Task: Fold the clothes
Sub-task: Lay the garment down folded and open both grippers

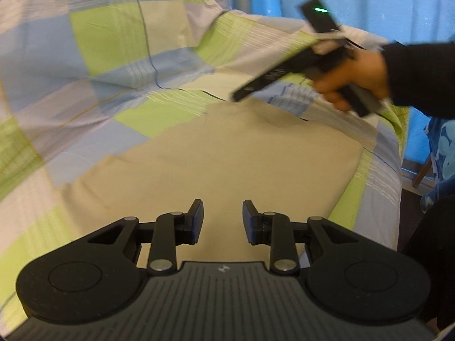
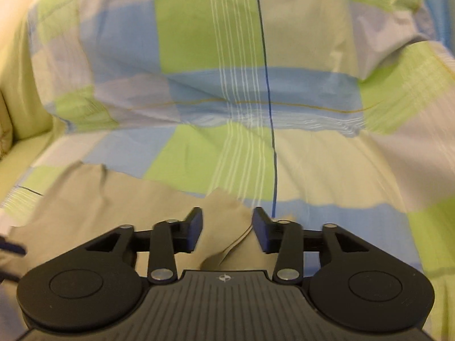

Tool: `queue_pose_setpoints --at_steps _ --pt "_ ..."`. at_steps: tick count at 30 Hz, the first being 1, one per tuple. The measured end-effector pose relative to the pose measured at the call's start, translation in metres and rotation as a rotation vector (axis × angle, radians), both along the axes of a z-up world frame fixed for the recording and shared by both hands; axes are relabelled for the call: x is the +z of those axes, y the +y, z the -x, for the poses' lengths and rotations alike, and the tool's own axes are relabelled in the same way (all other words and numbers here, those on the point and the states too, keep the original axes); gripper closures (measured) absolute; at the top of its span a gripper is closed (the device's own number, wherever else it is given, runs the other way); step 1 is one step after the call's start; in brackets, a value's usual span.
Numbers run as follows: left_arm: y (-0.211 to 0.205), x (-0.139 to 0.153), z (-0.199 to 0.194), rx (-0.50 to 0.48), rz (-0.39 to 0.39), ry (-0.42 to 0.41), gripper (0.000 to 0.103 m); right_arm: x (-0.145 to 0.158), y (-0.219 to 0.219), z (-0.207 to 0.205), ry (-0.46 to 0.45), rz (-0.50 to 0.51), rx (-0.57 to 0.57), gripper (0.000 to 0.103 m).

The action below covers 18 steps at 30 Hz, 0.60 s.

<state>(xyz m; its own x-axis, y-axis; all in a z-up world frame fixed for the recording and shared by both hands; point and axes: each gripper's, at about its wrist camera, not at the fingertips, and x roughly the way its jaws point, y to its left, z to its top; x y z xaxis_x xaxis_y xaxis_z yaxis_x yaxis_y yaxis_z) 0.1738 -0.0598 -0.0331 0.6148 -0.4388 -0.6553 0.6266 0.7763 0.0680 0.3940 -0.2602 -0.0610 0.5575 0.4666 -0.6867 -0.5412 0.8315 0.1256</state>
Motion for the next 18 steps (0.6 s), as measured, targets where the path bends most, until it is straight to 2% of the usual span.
queue_pose_setpoints --at_steps 3,6,9,12,16,18 --pt "-0.006 -0.012 0.0 -0.013 -0.015 0.021 0.078 -0.014 0.011 -0.013 0.002 0.025 0.043 0.066" --pt "-0.005 -0.018 0.0 -0.01 -0.007 0.036 0.077 -0.014 0.02 -0.02 -0.024 0.0 0.071 0.066" --pt "0.003 -0.014 0.001 0.03 0.006 0.027 0.077 0.0 0.014 -0.015 -0.054 -0.038 0.008 0.066" --pt "0.018 -0.007 0.004 0.081 -0.004 0.005 0.077 0.015 0.0 0.013 -0.08 -0.065 -0.015 0.066" --pt "0.039 -0.013 0.008 0.145 -0.065 0.023 0.076 0.013 -0.009 0.075 -0.051 -0.055 0.085 0.066" --pt "0.054 -0.017 0.013 0.169 -0.039 0.035 0.074 0.004 -0.015 0.104 -0.035 -0.006 0.129 0.067"
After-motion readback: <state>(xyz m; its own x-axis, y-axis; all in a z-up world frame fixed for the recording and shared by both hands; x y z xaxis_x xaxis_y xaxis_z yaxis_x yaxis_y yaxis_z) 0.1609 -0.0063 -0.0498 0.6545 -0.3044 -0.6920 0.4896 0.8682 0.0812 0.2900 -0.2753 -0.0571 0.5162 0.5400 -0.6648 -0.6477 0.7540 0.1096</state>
